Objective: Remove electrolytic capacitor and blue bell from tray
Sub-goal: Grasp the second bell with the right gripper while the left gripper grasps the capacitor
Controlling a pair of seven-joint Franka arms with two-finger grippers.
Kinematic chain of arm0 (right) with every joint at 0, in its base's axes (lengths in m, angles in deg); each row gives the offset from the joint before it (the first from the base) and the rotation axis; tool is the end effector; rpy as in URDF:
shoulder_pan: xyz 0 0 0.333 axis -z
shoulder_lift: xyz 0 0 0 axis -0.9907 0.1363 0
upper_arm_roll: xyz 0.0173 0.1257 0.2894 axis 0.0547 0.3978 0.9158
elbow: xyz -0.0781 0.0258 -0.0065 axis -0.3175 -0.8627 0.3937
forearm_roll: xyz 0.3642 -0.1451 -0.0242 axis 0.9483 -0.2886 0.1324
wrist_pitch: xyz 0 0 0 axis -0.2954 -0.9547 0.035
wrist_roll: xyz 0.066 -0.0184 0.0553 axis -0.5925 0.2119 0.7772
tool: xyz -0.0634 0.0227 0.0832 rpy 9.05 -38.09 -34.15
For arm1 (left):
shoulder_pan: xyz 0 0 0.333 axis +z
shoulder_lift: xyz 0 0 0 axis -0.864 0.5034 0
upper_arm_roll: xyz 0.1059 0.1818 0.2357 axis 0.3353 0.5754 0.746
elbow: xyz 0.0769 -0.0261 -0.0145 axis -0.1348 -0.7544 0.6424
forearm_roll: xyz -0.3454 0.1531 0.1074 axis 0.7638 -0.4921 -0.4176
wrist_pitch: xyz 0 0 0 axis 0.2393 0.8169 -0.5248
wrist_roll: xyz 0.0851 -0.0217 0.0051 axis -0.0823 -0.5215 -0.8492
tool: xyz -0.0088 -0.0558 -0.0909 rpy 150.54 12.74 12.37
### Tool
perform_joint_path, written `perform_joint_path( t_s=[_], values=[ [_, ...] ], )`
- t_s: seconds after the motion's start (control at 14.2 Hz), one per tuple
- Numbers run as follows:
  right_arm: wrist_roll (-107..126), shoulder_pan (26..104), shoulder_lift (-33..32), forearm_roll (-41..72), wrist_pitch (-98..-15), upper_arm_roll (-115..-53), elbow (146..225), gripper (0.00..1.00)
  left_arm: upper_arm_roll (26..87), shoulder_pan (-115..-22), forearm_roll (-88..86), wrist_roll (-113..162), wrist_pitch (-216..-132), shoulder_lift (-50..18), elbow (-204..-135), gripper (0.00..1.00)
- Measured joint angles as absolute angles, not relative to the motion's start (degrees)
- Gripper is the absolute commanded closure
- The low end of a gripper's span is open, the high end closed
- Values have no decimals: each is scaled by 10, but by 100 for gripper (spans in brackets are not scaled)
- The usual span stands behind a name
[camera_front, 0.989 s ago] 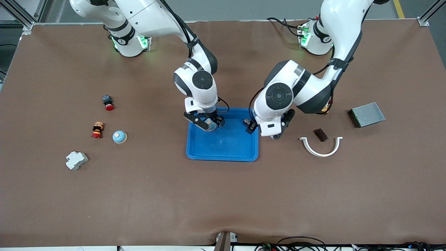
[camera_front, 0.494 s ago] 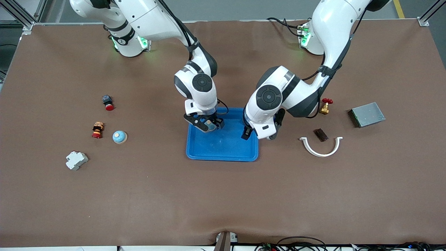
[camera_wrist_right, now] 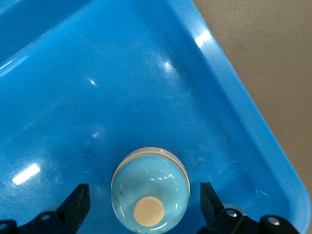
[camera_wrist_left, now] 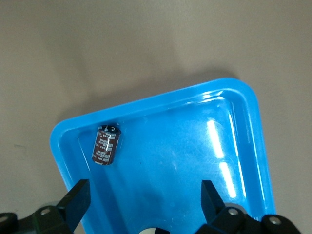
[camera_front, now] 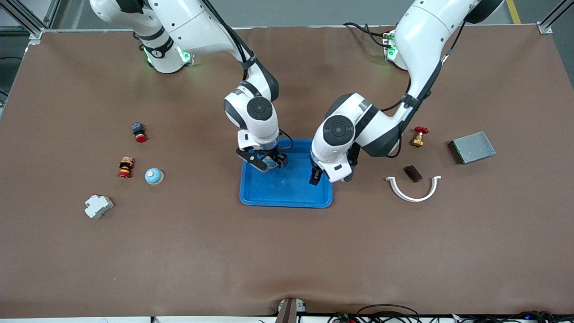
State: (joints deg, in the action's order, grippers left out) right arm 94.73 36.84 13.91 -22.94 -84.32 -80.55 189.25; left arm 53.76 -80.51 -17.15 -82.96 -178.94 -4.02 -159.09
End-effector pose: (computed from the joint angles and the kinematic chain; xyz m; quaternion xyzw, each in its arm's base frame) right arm 0.4786 0.4553 0.1886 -0.9529 0.3016 -0.0280 0.0129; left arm 0.5490 -0.4308 0.2793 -0.8079 -0.5864 0.0588 0.0036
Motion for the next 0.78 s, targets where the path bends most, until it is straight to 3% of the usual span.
perform_joint_path(
  t_s=[0.28, 0.35, 0.49, 0.56, 0.64, 0.71, 0.78],
  values=[
    [948, 368, 140, -229, -844, -806, 1892, 0, 538, -817, -214, -833, -1790, -14, -1596, 0],
    [948, 368, 140, -229, -844, -806, 1892, 5, 538, -819, -231, -833, -1790, -4, -1597, 0],
    [948, 368, 140, -229, -845, -806, 1892, 35, 538, -821, -244, -833, -1792, 13, -1598, 0],
    [947, 368, 140, -229, -847, -806, 1892, 57, 538, -821, -245, -833, -1792, 17, -1598, 0],
    [947, 368, 140, -229, -849, -806, 1891, 88, 538, -821, -245, -833, -1792, 19, -1597, 0],
    [948, 368, 140, -229, -849, -806, 1891, 100, 538, -821, -245, -833, -1792, 19, -1597, 0],
    [948, 368, 138, -229, -848, -806, 1889, 100, 538, -821, -245, -833, -1792, 19, -1597, 0]
  ],
)
